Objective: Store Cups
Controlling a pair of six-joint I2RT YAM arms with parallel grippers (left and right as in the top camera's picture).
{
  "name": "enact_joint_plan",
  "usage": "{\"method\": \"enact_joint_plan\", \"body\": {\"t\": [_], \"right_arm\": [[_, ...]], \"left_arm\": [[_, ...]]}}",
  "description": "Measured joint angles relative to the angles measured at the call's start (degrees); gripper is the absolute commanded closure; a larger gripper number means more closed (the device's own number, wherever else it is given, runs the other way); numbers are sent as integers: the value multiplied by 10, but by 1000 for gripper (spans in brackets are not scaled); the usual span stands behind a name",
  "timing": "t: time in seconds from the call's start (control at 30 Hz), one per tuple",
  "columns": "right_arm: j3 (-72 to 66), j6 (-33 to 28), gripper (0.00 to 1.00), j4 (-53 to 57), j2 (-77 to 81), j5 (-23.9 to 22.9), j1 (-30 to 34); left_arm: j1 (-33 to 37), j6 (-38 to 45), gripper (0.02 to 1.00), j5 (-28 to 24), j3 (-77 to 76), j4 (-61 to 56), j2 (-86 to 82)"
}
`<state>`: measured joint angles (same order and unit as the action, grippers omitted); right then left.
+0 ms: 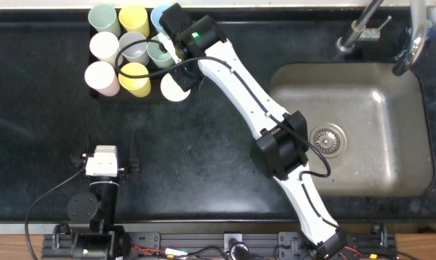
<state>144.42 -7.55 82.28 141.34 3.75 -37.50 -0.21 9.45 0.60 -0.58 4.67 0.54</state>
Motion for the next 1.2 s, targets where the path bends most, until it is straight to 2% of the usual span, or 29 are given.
{"method": "enact_joint_plan", "body": {"t": [0.13, 0.17, 0.27, 0.3, 0.77, 0.87, 1.0, 1.13, 1.2], "right_arm": [[0, 0, 930, -2, 4, -2, 0], [0, 0, 787, -2, 4, -2, 0], [0, 0, 130, -8, 4, -3, 0], [0, 0, 3, -9, 4, -3, 0], [4, -2, 5, -27, 4, -4, 3], [20, 19, 3, -25, -9, -12, 18], [30, 53, 3, 13, -74, -32, 64], [47, 87, 3, 142, -165, -53, 151], [29, 95, 5, 142, -204, -80, 192]], "left_arm": [[0, 0, 18, 0, 0, 0, 0], [0, 0, 18, 0, 0, 0, 0], [0, 0, 18, 0, 0, 0, 0], [0, 0, 18, 0, 0, 0, 0], [0, 0, 18, 0, 0, 0, 0], [0, 0, 18, 0, 0, 0, 0], [0, 0, 18, 0, 0, 0, 0], [0, 0, 18, 0, 0, 0, 0], [0, 0, 18, 0, 0, 0, 0]]}}
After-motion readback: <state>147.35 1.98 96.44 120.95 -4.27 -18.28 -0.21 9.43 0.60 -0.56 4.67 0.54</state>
